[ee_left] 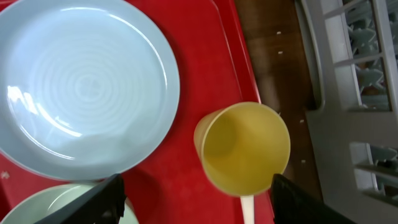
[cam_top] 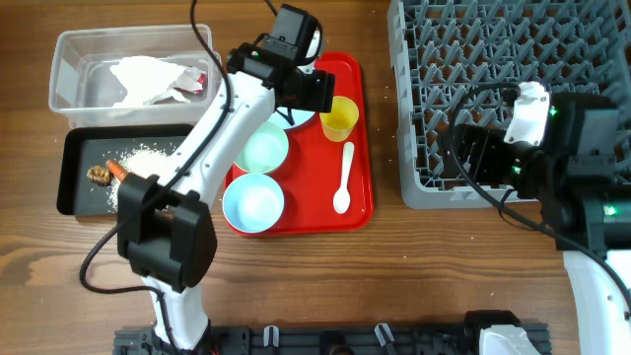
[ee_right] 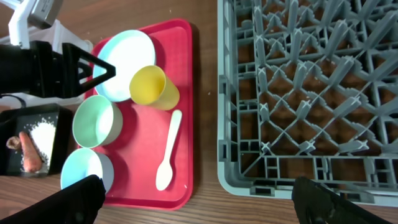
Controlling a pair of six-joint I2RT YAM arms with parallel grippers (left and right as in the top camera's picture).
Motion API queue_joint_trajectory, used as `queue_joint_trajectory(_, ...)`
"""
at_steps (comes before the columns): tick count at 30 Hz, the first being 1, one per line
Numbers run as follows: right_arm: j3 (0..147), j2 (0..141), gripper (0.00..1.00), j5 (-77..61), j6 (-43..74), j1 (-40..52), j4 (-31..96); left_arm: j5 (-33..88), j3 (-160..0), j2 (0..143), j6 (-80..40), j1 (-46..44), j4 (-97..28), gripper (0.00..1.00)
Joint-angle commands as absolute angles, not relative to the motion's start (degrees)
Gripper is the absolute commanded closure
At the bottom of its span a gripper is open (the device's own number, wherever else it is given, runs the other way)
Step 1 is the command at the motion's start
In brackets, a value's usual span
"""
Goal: Sort waste into correct bins and load items into the dishwasher rack
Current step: 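Grasp the yellow cup on the red tray with left gripper, then lift the yellow cup toward the right gripper and hand it over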
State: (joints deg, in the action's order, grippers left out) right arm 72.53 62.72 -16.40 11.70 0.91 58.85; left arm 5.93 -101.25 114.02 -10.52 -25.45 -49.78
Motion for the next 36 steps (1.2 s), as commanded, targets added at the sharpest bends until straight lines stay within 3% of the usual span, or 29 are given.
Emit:
queue_joint_trajectory(1, 73.38, 65.56, 0.00, -15.42, 12.01, 0.78, 59.22, 6.61, -102.65, 117.80, -9.43, -26.55, -47.46, 0.28)
queue_joint_trajectory(5, 73.38, 68.47, 0.00, -15.42, 11.99, 0.78, 59.86, 6.70, -102.65, 122.19, -9.45, -26.65, -46.68, 0.32)
queue_joint_trajectory(7, 73.38, 68.82, 0.00, -15.40, 12.01, 0.78, 59.81, 8.56, -102.65, 123.94, -9.43, -26.70, -46.68, 0.40)
queue_joint_trajectory(8, 73.38, 68.88, 0.00, -15.40, 11.99, 0.78, 59.77, 8.54, -102.65, 124.64, -9.43, -26.81, -46.50, 0.51)
queue_joint_trajectory(10, 73.38, 68.90, 0.00, -15.38, 11.97, 0.78, 59.88, 8.54, -102.65, 125.56, -9.63, -26.85, -45.98, 0.60)
queue_joint_trajectory(13, 73.38, 68.90, 0.00, -14.81, 11.99, 0.78, 59.88, 8.49, -102.65, 126.30, -10.44, -26.85, -45.45, 0.91)
queue_joint_trajectory(14, 73.38, 68.90, 0.00, -14.76, 11.99, 0.78, 59.88, 8.51, -102.65, 126.30, -11.25, -26.85, -45.30, 0.96)
queue_joint_trajectory(17, 73.38, 68.90, 0.00, -14.79, 12.01, 0.78, 59.61, 9.78, -102.72, 125.56, -14.37, -26.63, -45.17, 0.96)
queue_joint_trajectory(20, 73.38, 68.90, 0.00, -14.83, 11.90, 0.78, 59.05, 20.49, -102.83, 121.25, -14.31, -24.69, -46.59, 0.96)
queue_joint_trajectory(26, 73.38, 70.13, 0.00, -38.22, 2.98, 0.78, 48.77, 68.18, -102.80, 116.33, -4.78, -13.61, -47.44, 0.96)
queue_joint_trajectory(29, 73.38, 72.40, 0.01, -47.88, 3.01, 0.78, 42.04, 82.96, -102.80, 116.36, -1.67, -9.96, -47.40, 0.96)
queue_joint_trajectory(32, 73.38, 75.37, 0.00, -61.87, 3.05, 0.78, 33.23, 90.43, -102.80, 116.36, -1.69, -10.07, -46.87, 0.96)
queue_joint_trajectory(36, 73.38, 78.06, 0.00, -67.13, 3.29, 0.95, 28.47, 90.35, -102.80, 116.36, -1.91, -12.64, -46.94, 0.96)
